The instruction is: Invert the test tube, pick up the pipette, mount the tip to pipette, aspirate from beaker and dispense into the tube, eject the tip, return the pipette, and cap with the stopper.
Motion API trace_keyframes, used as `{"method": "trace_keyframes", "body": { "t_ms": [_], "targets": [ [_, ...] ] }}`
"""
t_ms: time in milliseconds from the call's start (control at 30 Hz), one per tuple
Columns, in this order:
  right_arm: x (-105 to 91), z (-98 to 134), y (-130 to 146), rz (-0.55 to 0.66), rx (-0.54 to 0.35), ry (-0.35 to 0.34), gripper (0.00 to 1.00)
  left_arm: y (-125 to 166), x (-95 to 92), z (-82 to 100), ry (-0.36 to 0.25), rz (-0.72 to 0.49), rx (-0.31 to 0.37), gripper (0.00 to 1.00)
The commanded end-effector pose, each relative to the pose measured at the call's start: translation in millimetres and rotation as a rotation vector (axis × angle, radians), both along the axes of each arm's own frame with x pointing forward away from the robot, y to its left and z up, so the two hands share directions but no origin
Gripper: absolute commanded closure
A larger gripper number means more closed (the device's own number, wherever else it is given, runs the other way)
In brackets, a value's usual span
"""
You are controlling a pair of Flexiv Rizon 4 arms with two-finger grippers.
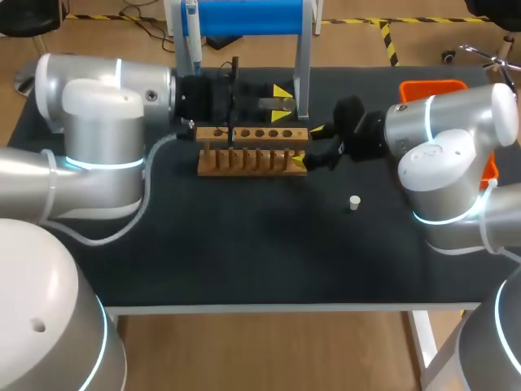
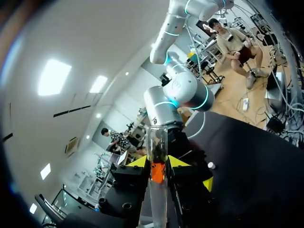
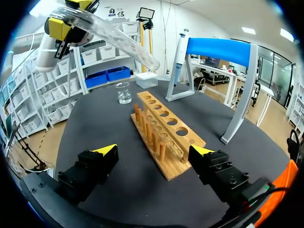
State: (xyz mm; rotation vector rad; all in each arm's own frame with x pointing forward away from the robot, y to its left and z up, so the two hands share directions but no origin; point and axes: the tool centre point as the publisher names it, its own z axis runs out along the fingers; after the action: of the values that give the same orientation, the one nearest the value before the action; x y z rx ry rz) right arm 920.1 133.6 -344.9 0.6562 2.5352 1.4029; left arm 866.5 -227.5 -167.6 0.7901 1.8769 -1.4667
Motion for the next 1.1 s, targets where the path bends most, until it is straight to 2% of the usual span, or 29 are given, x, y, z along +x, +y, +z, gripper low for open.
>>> {"method": "trace_keyframes", "body": {
  "t_ms": [33, 100, 133, 167, 200, 233, 367, 467, 533, 600, 667, 733, 1100],
  "targets": [
    [0.0, 0.1, -0.7, 0.001, 0.001, 0.0, 0.0, 1.2, 2.1, 0.9, 0.007, -0.021, 0.021, 1.0],
    [0.0, 0.1, -0.7, 0.001, 0.001, 0.0, 0.0, 1.2, 2.1, 0.9, 0.007, -0.021, 0.021, 1.0],
    [0.0, 0.1, -0.7, 0.001, 0.001, 0.0, 0.0, 2.2, 5.3, 3.6, 0.047, -0.002, 0.026, 1.0],
    [0.0, 0.1, -0.7, 0.001, 0.001, 0.0, 0.0, 5.4, 8.7, 6.7, 0.108, 0.024, -0.009, 1.0],
    [0.0, 0.1, -0.7, 0.001, 0.001, 0.0, 0.0, 9.7, 12.6, 7.4, 0.209, 0.069, -0.022, 1.0],
    [0.0, 0.1, -0.7, 0.001, 0.001, 0.0, 0.0, 13.9, 15.9, 6.4, 0.283, 0.102, -0.038, 1.0],
    [0.0, 0.1, -0.7, 0.001, 0.001, 0.0, 0.0, 25.8, 24.6, 16.7, 0.384, 0.171, -0.128, 1.0],
    [0.0, 0.1, -0.7, 0.001, 0.001, 0.0, 0.0, 29.6, 32.4, 18.2, 0.442, 0.215, -0.143, 1.0],
    [0.0, 0.1, -0.7, 0.001, 0.001, 0.0, 0.0, 31.1, 36.8, 15.7, 0.495, 0.246, -0.125, 1.0],
    [0.0, 0.1, -0.7, 0.001, 0.001, 0.0, 0.0, 32.7, 42.1, 10.2, 0.557, 0.261, -0.171, 1.0],
    [0.0, 0.1, -0.7, 0.001, 0.001, 0.0, 0.0, 33.3, 46.7, 6.3, 0.583, 0.28, -0.193, 1.0],
    [0.0, 0.1, -0.7, 0.001, 0.001, 0.0, 0.0, 33.6, 49.4, 4.5, 0.582, 0.302, -0.242, 1.0],
    [0.0, 0.1, -0.7, 0.001, 0.001, 0.0, 0.0, 33.6, 49.4, 4.5, 0.582, 0.302, -0.242, 1.0]
  ]
}}
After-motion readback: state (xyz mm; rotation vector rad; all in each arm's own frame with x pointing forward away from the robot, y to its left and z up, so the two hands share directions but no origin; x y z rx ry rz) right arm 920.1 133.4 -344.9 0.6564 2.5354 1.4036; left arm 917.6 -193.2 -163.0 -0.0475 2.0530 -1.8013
